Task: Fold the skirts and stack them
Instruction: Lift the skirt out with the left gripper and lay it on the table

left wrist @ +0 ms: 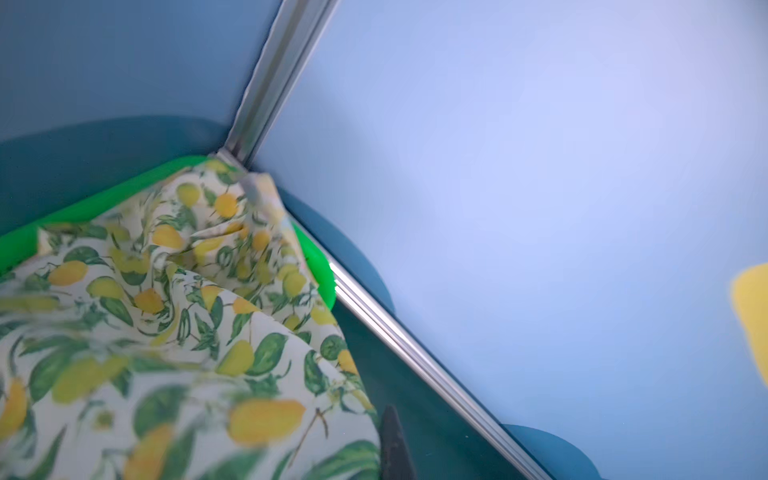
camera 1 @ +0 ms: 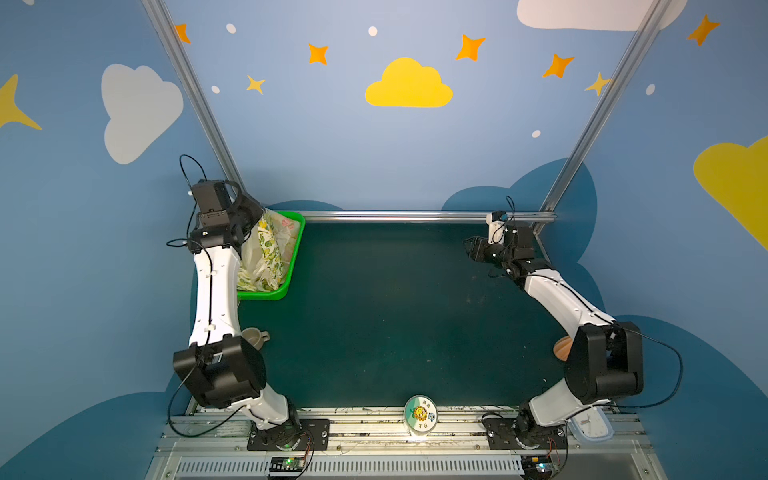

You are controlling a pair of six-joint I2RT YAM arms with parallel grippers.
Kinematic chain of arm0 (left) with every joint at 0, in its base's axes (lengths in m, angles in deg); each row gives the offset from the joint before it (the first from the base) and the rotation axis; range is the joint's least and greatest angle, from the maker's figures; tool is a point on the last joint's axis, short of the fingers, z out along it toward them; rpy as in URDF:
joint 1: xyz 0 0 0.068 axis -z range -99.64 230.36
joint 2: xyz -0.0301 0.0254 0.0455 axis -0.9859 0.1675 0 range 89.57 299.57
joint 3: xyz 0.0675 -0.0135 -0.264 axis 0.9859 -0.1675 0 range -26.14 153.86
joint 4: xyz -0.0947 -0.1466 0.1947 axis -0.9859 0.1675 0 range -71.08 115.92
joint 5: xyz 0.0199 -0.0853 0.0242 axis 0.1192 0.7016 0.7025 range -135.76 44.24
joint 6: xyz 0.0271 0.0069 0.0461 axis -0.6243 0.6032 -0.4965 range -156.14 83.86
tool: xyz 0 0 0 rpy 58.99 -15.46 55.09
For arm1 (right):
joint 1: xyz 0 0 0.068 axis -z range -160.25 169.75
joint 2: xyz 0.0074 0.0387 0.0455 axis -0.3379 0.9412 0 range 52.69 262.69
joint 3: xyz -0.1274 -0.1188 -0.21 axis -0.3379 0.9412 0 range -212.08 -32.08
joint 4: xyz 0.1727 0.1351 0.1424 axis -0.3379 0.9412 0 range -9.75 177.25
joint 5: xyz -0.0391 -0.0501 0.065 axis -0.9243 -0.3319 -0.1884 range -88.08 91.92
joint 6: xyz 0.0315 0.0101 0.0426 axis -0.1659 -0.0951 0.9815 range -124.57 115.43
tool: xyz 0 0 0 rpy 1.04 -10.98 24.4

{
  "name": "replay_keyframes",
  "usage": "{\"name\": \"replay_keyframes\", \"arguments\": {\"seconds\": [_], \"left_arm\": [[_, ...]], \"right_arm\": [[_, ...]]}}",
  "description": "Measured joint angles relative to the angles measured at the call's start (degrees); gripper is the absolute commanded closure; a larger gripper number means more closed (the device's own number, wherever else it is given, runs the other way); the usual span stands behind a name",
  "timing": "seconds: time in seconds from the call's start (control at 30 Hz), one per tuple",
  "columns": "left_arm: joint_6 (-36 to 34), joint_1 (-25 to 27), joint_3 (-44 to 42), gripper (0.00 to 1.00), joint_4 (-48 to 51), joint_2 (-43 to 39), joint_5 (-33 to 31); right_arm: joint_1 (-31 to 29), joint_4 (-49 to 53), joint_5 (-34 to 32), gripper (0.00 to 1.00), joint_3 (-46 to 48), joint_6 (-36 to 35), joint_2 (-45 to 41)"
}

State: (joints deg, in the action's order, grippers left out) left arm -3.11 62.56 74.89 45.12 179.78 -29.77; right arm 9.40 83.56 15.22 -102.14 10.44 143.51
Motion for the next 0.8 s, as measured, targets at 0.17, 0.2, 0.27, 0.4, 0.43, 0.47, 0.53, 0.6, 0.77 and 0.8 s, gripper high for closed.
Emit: {"name": "replay_keyframes", "arguments": {"seconds": [0.17, 0.2, 0.27, 0.4, 0.43, 0.47, 0.53, 0.6, 0.77, 0.8], "left_arm": [[-0.42, 2.01, 7.50, 0.96, 1.88, -1.79, 1.84], [-0.79, 3.06, 9.16, 0.96, 2.23, -1.84, 2.40], [-1.53, 6.12, 12.48, 0.96, 3.23, -1.64, 3.67], [-2.67, 13.40, 21.94, 0.96, 4.48, 1.05, 8.00], [-2.71, 14.88, 24.90, 0.96, 4.76, 2.32, 9.42], [-2.80, 16.22, 27.36, 0.96, 4.94, 3.52, 10.34], [-2.75, 18.75, 34.07, 0.96, 5.88, 7.06, 12.39], [-2.78, 20.92, 41.29, 0.96, 7.34, 11.21, 13.97], [-0.92, 25.79, 55.91, 0.96, 9.35, 21.03, 18.82], [-0.04, 26.86, 56.68, 0.96, 9.31, 22.21, 20.00]], "right_arm": [[0.00, -0.98, 1.20, 0.37, 0.37, 0.44, -1.16], [-0.02, -1.11, 1.38, 0.37, 0.92, 0.68, -1.77], [-0.15, -1.25, 1.79, 0.37, 2.29, 0.98, -3.52], [-0.59, -1.16, 2.01, 0.37, 4.81, 1.27, -7.91], [-0.72, -1.25, 1.97, 0.37, 5.46, 1.29, -9.18], [-0.81, -1.33, 1.88, 0.37, 6.32, 1.27, -10.58], [-0.92, -1.36, 1.73, 0.36, 8.09, 1.29, -13.53], [-1.05, -1.36, 1.40, 0.36, 9.35, 1.29, -15.72], [-1.11, -0.98, 0.94, 0.36, 11.43, 1.27, -19.26], [-1.11, -0.83, 0.76, 0.36, 11.76, 1.27, -19.85]]}}
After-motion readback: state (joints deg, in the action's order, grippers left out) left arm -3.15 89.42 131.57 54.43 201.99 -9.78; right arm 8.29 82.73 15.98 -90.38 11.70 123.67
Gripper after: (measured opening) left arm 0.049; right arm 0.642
